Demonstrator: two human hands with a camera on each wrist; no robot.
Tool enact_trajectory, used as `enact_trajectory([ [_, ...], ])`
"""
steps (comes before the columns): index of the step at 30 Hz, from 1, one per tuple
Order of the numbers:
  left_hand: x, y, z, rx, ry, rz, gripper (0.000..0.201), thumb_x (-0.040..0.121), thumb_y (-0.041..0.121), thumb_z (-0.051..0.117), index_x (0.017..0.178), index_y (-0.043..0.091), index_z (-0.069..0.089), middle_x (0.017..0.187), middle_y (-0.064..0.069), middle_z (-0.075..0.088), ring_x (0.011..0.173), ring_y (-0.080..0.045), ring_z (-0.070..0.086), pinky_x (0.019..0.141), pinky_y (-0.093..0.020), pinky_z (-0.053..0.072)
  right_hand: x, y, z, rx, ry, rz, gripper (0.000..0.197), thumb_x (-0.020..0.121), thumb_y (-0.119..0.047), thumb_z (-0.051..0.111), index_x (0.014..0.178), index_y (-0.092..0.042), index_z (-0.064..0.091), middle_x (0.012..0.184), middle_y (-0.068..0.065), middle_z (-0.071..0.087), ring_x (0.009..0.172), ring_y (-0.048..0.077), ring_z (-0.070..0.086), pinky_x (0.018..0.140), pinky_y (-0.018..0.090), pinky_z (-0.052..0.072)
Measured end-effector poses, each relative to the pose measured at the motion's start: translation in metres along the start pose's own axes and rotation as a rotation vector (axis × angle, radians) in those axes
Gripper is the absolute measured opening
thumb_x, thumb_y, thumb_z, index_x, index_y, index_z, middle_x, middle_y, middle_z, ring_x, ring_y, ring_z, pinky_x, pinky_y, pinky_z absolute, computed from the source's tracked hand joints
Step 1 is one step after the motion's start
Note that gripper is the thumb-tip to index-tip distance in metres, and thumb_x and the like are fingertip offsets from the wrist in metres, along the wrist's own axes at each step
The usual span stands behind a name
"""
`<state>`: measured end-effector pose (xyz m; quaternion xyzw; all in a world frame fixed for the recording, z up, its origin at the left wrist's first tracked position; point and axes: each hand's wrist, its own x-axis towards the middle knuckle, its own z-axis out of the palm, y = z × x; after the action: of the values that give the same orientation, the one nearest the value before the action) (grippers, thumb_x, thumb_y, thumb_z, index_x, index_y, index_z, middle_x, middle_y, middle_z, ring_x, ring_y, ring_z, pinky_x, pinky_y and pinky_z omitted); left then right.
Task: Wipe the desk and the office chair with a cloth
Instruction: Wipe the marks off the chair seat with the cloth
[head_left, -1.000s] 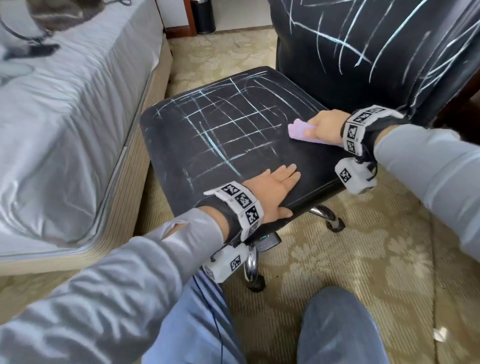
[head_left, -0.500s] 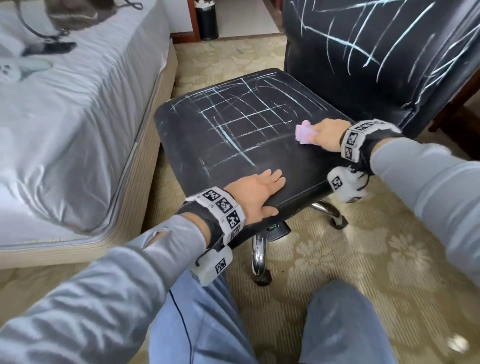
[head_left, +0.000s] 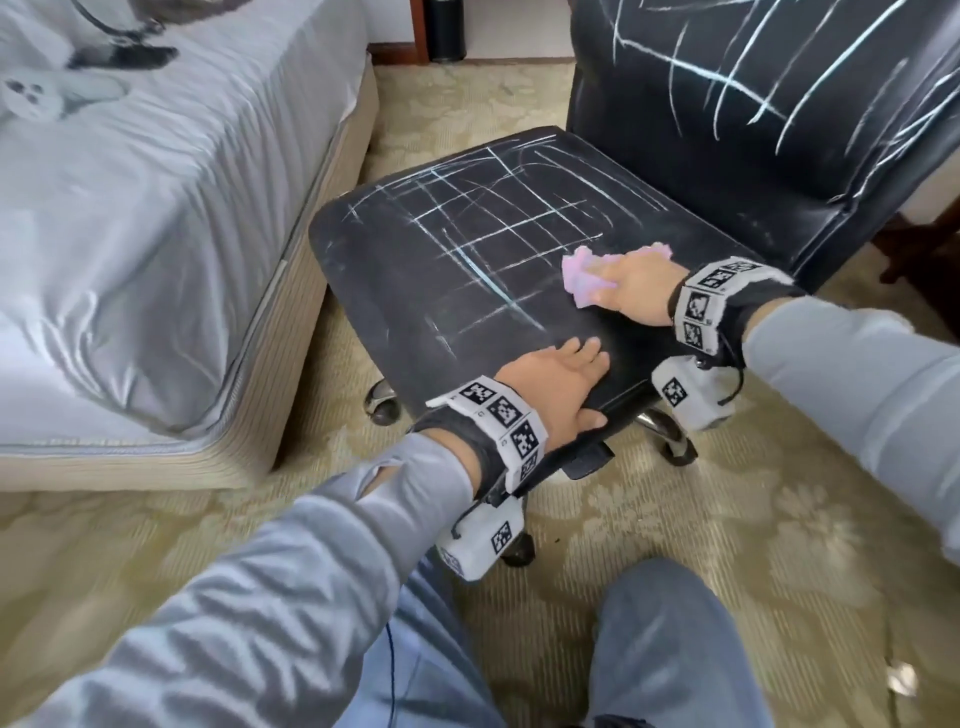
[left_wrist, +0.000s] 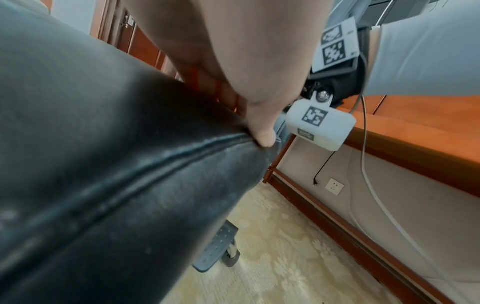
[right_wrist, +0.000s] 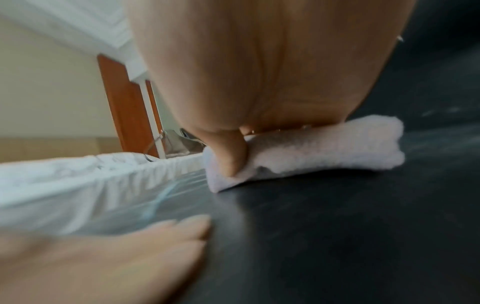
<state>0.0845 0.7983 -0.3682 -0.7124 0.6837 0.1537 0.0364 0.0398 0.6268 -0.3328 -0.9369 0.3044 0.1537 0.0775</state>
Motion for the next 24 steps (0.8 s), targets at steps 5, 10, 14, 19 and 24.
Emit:
enact_trajectory([
  [5,0.010,0.018,0.003,-0.016,0.131,-0.004,0.069,0.100,0.044,0.052,0.156,0.012,0.031,0.156,-0.012,0.041,0.140,-0.030,0.040,0.111,-0.036,0.034,-0.034,-0.019,0.021,0.266,-0.042,-0.341,0.039,0.089,-0.046,0.045,0.123,-0.033,0.059,0.118,-0.009,0.056,0.120,0.019,0.044,0.103,0.031,0.028],
  [10,0.000,0.014,0.008,0.020,0.078,0.101,0.075,0.103,0.042,0.049,0.161,0.010,0.012,0.169,-0.009,0.004,0.155,-0.024,0.008,0.125,-0.038,0.006,-0.010,0.025,0.004,0.087,0.004,-0.142,0.022,0.098,-0.024,0.042,0.112,-0.034,0.055,0.113,-0.007,0.063,0.109,0.023,0.056,0.099,0.031,0.030],
  [14,-0.035,-0.019,0.039,0.051,0.150,0.301,0.072,0.103,0.045,0.049,0.161,0.015,0.017,0.169,-0.002,0.005,0.156,-0.017,0.003,0.126,-0.034,-0.001,-0.028,0.022,0.018,-0.004,0.117,-0.211,0.017,0.084,-0.035,0.041,0.090,-0.041,0.056,0.101,-0.011,0.053,0.092,0.021,0.048,0.073,0.021,0.036],
  [19,-0.038,-0.028,0.057,-0.046,0.214,0.356,0.085,0.096,0.053,0.057,0.160,0.017,0.015,0.168,0.000,0.008,0.154,-0.013,0.000,0.126,-0.037,-0.001,-0.047,-0.015,0.030,-0.090,0.142,-0.412,0.022,0.088,-0.027,0.041,0.097,-0.027,0.061,0.094,-0.001,0.064,0.084,0.025,0.063,0.086,0.046,0.045],
  [24,-0.026,-0.004,0.052,0.001,0.138,0.243,0.088,0.097,0.052,0.056,0.161,0.021,0.005,0.168,0.005,-0.005,0.153,-0.010,-0.010,0.116,-0.023,-0.018,-0.025,0.005,0.009,-0.140,0.169,-0.018,0.030,0.095,-0.037,0.046,0.082,-0.015,0.062,0.100,0.013,0.056,0.096,0.040,0.059,0.082,0.036,0.046],
])
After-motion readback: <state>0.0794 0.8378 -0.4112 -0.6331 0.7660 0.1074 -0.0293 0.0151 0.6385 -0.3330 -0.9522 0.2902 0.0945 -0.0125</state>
